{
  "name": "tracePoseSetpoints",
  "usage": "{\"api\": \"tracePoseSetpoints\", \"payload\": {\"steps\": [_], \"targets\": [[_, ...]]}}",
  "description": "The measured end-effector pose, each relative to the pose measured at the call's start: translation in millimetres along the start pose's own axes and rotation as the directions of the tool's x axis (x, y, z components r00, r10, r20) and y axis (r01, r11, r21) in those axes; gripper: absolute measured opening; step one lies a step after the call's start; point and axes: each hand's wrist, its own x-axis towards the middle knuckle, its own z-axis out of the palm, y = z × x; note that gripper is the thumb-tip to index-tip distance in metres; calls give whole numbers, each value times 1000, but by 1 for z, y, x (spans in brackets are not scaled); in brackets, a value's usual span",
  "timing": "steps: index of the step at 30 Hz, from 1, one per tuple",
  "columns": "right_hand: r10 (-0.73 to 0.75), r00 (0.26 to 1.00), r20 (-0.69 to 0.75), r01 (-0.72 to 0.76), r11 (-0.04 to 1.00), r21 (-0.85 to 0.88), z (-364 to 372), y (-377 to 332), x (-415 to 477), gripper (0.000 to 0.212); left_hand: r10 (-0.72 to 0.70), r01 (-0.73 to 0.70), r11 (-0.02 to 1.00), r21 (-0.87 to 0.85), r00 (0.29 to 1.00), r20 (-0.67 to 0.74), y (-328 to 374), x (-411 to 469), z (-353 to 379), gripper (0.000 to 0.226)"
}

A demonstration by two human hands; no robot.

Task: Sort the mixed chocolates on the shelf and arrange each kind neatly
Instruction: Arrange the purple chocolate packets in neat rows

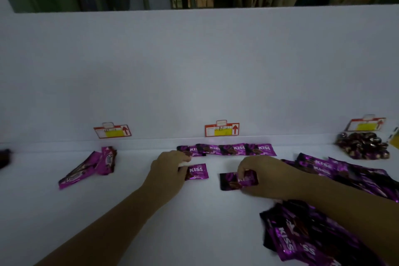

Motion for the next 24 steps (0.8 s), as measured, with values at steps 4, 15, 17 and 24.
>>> {"api": "tracePoseSetpoints", "payload": {"steps": [4, 15, 17, 24], "targets": [[-82, 996, -36, 81, 995, -51, 4, 6, 10, 14, 215, -212, 944, 254, 976, 13, 18, -27, 8, 33], [-177, 984, -9, 173, 973, -153, 11, 11, 27, 40, 160, -199, 950, 240, 972, 170, 10, -15, 13, 73], [-185, 983, -16, 181, 973, -147, 12, 11, 30, 32, 149, -186, 960, 209, 972, 181, 7, -15, 13, 76], [-175, 973, -149, 151, 976, -159, 16, 10, 46, 36, 128, -159, 980, 118, 963, 237, -3, -11, 14, 66]]}}
